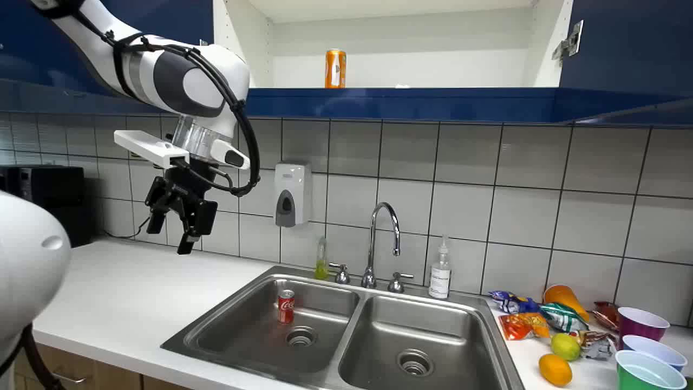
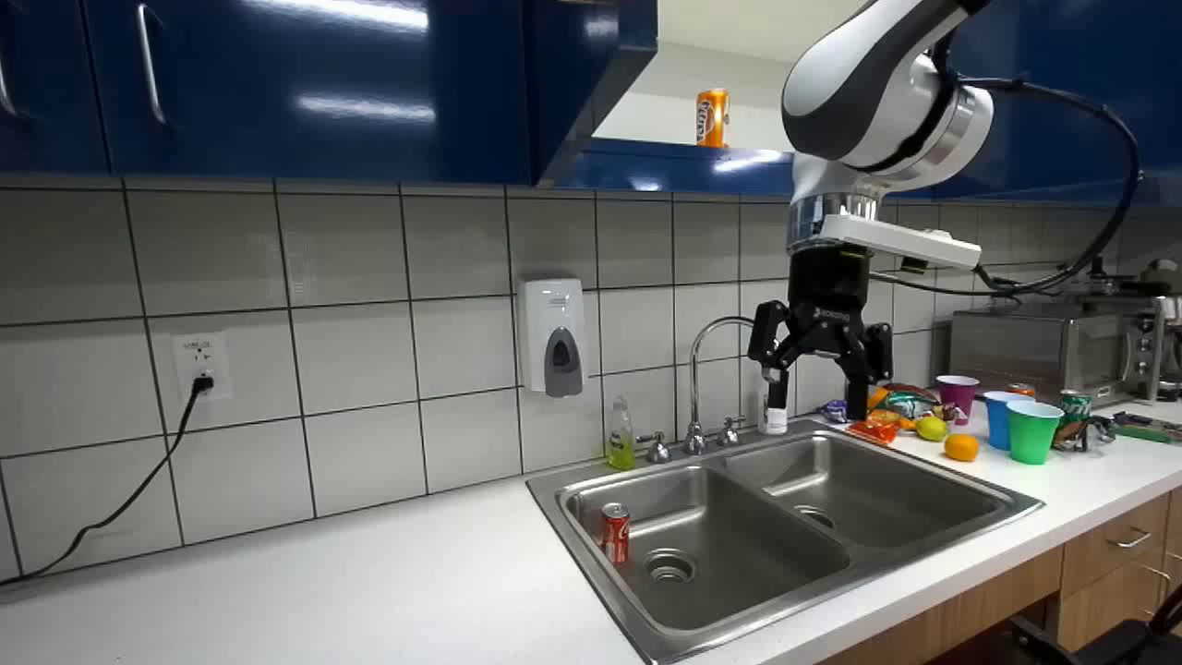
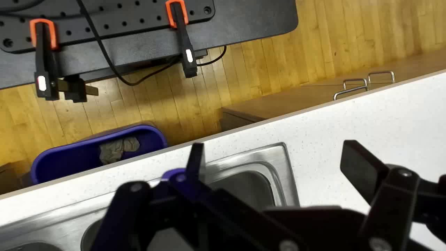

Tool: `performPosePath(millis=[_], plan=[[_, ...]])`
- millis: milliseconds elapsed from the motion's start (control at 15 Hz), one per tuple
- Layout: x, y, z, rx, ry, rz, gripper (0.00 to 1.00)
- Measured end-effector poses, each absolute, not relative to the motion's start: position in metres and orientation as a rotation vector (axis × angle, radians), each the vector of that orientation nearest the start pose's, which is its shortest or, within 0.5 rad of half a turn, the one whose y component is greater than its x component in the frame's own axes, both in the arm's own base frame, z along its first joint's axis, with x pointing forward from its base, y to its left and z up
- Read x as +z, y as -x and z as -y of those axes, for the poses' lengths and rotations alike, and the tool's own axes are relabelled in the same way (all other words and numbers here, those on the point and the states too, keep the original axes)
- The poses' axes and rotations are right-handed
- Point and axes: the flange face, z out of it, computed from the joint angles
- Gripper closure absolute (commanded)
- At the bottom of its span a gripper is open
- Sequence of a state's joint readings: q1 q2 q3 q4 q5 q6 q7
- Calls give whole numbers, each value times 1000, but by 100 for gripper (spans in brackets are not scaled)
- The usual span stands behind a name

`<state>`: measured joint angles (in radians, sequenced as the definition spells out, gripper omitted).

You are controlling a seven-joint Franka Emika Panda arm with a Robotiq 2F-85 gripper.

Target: Remove the can from the top cabinet and put it in the sink

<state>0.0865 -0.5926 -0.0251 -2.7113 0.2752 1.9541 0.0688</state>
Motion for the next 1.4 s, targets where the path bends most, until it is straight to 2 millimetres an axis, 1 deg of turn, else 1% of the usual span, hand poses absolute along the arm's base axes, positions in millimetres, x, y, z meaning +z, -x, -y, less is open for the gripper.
performPosePath(millis=[667, 867, 1133, 1400], plan=[[395, -333, -38, 259, 2878, -186, 0], [406, -339, -34, 218, 2889, -188, 0], [427, -345, -27, 143, 2915, -181, 0], [450, -348, -22, 64, 2949, -165, 0]])
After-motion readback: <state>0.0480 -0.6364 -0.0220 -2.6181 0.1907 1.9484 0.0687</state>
